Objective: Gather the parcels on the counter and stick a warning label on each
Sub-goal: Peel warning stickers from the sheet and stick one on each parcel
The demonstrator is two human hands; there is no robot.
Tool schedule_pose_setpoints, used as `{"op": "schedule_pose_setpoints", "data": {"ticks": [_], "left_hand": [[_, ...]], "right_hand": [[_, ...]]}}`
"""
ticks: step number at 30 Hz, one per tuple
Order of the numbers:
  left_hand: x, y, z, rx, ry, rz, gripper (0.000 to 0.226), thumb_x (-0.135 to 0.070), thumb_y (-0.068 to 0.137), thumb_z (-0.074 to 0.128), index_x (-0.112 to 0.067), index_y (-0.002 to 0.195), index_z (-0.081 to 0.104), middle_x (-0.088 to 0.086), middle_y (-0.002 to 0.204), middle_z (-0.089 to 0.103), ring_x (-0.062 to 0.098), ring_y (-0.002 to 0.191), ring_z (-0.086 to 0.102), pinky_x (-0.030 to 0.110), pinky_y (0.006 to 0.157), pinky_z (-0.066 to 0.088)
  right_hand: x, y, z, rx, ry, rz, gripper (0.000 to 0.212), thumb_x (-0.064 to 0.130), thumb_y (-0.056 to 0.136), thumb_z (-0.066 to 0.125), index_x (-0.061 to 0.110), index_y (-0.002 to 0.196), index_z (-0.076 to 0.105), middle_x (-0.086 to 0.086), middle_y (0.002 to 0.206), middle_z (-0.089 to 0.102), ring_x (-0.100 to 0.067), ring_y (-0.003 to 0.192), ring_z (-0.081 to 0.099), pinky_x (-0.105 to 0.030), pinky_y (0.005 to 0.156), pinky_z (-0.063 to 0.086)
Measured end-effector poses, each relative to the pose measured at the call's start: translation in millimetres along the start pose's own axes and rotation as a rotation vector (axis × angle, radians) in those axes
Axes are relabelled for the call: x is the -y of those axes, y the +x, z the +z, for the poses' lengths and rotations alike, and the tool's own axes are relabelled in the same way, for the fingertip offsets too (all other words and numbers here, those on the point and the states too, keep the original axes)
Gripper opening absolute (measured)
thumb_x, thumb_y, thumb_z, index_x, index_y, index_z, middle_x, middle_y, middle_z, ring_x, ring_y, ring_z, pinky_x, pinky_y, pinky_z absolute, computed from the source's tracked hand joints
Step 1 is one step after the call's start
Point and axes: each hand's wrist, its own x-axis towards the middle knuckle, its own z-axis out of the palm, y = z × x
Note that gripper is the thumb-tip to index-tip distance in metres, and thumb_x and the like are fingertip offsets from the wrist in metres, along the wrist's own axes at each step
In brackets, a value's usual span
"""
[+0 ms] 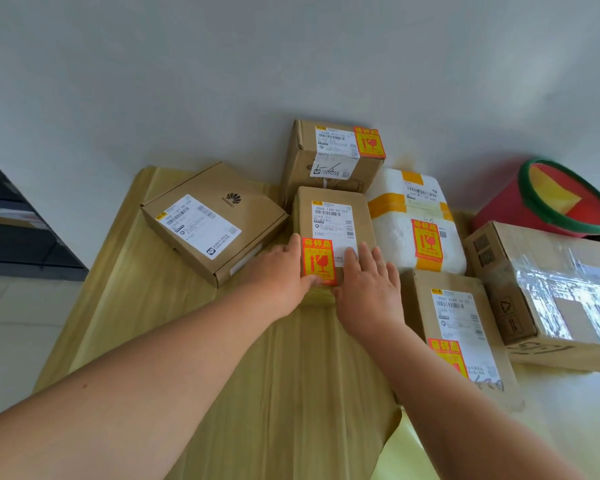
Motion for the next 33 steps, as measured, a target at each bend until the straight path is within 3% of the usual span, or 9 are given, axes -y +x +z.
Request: {"op": "schedule_pose_setpoints", "data": {"ticks": [5,10,15,19,21,23,25,30,33], "left_hand": [[56,-2,-25,-0.17,0.006,-0.003,0.068,-0.05,0.091,0.048,-0.012,0.143,0.028,0.009,0.135,0.05,0.029,0.122,0.045,0.042,0.097,0.04],[123,7,-45,-0.215,0.077,-0.118,0.057,-0.04,0.093,0.048,-0.009,0.139,0.034,0.011,0.138,0.045,0.03,0.127,0.039,0.04,0.101,0.035],[173,29,-61,-0.221,0.094,-0.207,0.06,-0.038,0.092,0.052,-0.011,0.141,0.03,0.011,0.144,0.034,0.029,0.132,0.031,0.043,0.102,0.032],[201,54,-68,-0.062,0.029,-0.347,0.07,-0.041,0.093,0.049,-0.01,0.147,0.016,0.013,0.156,0.015,0.03,0.14,0.02,0.044,0.107,0.027],[210,61,-67,0.012,-0.108,-0.384,0.059,-0.037,0.094,0.047,-0.009,0.142,0.026,0.012,0.149,0.031,0.03,0.128,0.038,0.04,0.094,0.039],[214,59,-65,0.026,-0.224,-0.381,0.046,-0.032,0.094,0.047,-0.009,0.133,0.039,0.01,0.136,0.046,0.028,0.112,0.05,0.034,0.078,0.04],[218,50,-62,-0.02,-0.296,-0.378,0.041,-0.029,0.093,0.048,-0.01,0.129,0.044,0.009,0.13,0.05,0.028,0.108,0.052,0.032,0.078,0.04],[223,8,-60,-0.103,-0.434,-0.491,0.04,-0.029,0.087,0.057,-0.011,0.122,0.048,0.013,0.128,0.043,0.033,0.113,0.046,0.037,0.083,0.042],[221,-33,-57,-0.144,-0.451,-0.56,0.056,-0.033,0.084,0.061,-0.015,0.134,0.045,0.011,0.132,0.034,0.031,0.122,0.037,0.034,0.082,0.038]], "right_hand": [[60,5,-8,-0.083,0.19,-0.16,0.07,0.05,0.096,0.038,0.015,0.151,0.014,-0.006,0.159,0.009,-0.021,0.146,0.0,-0.034,0.114,-0.004],[119,11,9,-0.021,0.287,-0.25,0.069,0.048,0.095,0.044,0.014,0.15,0.019,-0.005,0.159,0.01,-0.02,0.146,0.002,-0.032,0.115,0.005],[145,31,30,0.086,0.262,-0.147,0.077,0.051,0.094,0.043,0.012,0.151,0.009,-0.007,0.16,-0.001,-0.022,0.146,-0.004,-0.035,0.116,0.008],[159,44,41,0.165,0.222,-0.002,0.093,0.061,0.089,0.045,0.008,0.15,0.0,-0.013,0.158,-0.009,-0.026,0.146,0.0,-0.037,0.115,0.016],[164,47,45,0.218,0.256,0.088,0.095,0.061,0.087,0.049,0.008,0.15,0.002,-0.014,0.158,-0.004,-0.029,0.143,0.016,-0.038,0.11,0.027],[165,47,49,0.266,0.295,0.142,0.091,0.056,0.088,0.052,0.008,0.15,0.003,-0.014,0.157,0.011,-0.031,0.133,0.037,-0.039,0.099,0.04],[166,43,52,0.275,0.339,0.145,0.082,0.048,0.09,0.053,0.009,0.148,0.008,-0.012,0.148,0.032,-0.029,0.12,0.05,-0.04,0.089,0.046],[166,9,53,0.255,0.442,0.115,0.065,0.035,0.089,0.058,0.01,0.139,0.026,-0.005,0.134,0.047,-0.024,0.112,0.053,-0.035,0.087,0.046],[168,-32,54,0.269,0.476,0.093,0.058,0.034,0.088,0.06,0.014,0.134,0.031,0.002,0.131,0.047,-0.018,0.099,0.053,-0.028,0.075,0.04]]}}
